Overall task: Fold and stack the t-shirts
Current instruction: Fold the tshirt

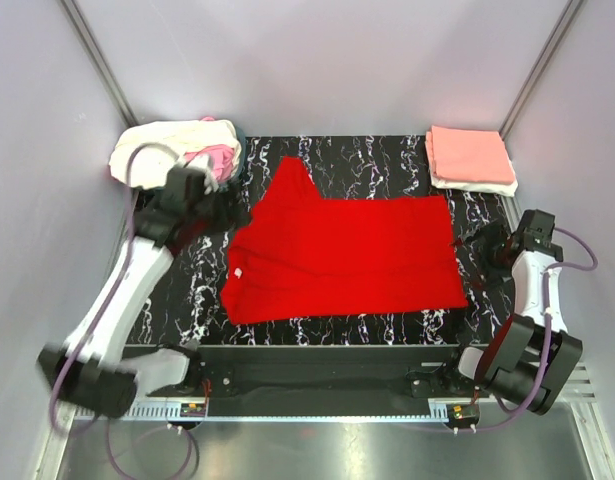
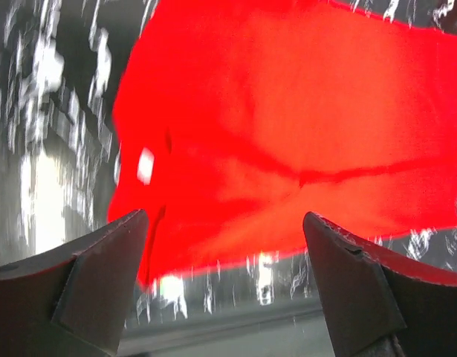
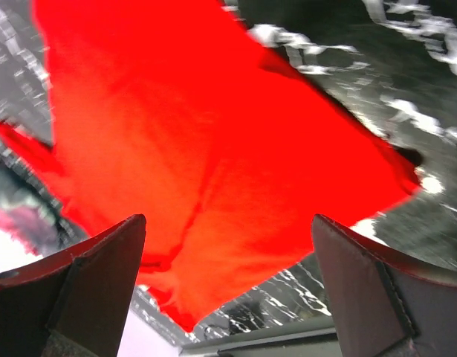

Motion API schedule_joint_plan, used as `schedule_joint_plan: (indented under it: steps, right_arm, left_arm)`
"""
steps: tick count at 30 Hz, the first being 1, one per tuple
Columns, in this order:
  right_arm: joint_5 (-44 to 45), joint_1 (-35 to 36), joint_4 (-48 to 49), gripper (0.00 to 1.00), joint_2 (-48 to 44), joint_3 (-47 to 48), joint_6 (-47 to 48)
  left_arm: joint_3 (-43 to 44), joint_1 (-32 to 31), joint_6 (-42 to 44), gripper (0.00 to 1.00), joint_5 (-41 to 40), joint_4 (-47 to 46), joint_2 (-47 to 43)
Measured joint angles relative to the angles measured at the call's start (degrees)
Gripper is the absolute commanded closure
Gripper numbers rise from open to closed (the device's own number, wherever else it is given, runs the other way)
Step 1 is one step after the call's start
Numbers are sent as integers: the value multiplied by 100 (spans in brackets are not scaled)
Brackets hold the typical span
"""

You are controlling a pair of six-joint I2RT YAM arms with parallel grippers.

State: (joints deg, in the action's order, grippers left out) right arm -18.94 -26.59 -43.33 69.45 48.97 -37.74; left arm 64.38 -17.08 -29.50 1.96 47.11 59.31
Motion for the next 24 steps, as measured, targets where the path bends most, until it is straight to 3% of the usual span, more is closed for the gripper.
schedule_joint_plan:
  steps: [4,8,14,18,24]
  right_arm:
    - [-452,109,365,0,31,-4,-9]
    - [-1021,179,1091,0,-131,-243,-118]
    - [-1460,560,1952,0,-1202,-1178,-369]
    - [-1609,968,2444,1,-2168,-2120,-599]
    - [-1626,1169,2889,2,-3187,-3222,-815]
  left_arm:
    - [1360,33,651,11,76,-756,2164]
    - [3259,120,1139,12,330,-1110,4347]
    - [5934,262,1519,12,780,-1217,7093]
    - [6478,317,1510,12,925,-1316,8087]
    - [6505,345,1228,16,903,-1617,8710]
